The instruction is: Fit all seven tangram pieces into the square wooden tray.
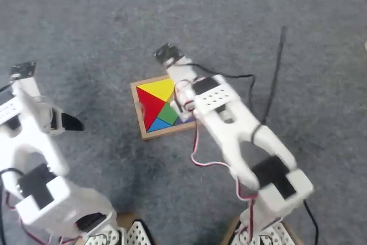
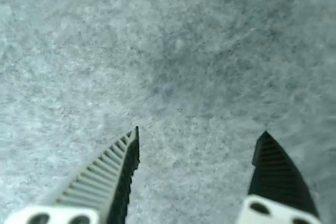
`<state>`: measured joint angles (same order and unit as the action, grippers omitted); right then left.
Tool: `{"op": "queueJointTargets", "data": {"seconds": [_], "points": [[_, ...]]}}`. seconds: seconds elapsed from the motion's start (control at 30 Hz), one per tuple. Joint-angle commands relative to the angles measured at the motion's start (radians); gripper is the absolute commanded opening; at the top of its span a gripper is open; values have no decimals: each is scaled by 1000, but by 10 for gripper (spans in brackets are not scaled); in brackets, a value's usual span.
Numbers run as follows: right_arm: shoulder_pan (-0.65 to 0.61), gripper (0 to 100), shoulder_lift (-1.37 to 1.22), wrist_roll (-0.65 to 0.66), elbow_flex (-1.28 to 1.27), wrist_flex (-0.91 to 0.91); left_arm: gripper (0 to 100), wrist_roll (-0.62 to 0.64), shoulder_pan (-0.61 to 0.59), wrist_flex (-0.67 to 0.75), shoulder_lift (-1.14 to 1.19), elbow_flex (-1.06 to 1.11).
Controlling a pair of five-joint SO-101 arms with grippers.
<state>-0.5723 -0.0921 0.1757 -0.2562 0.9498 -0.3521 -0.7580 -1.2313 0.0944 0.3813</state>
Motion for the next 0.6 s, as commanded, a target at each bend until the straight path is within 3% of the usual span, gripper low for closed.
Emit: {"op": "queueJointTargets", "data": {"seconds": [0.0,0.07,0.2,0.3,0.57], "points": [[54,277,237,-46,6,85,336,29,26,-9,-44,-38],[67,261,351,-58,-25,133,336,64,29,-9,-118,-35],[70,96,559,-61,-207,113,326,68,103,-9,-351,70],[74,2,696,-61,-371,79,257,68,196,-2,-559,231],[237,8,954,-55,-690,51,10,69,350,132,-985,634]]}}
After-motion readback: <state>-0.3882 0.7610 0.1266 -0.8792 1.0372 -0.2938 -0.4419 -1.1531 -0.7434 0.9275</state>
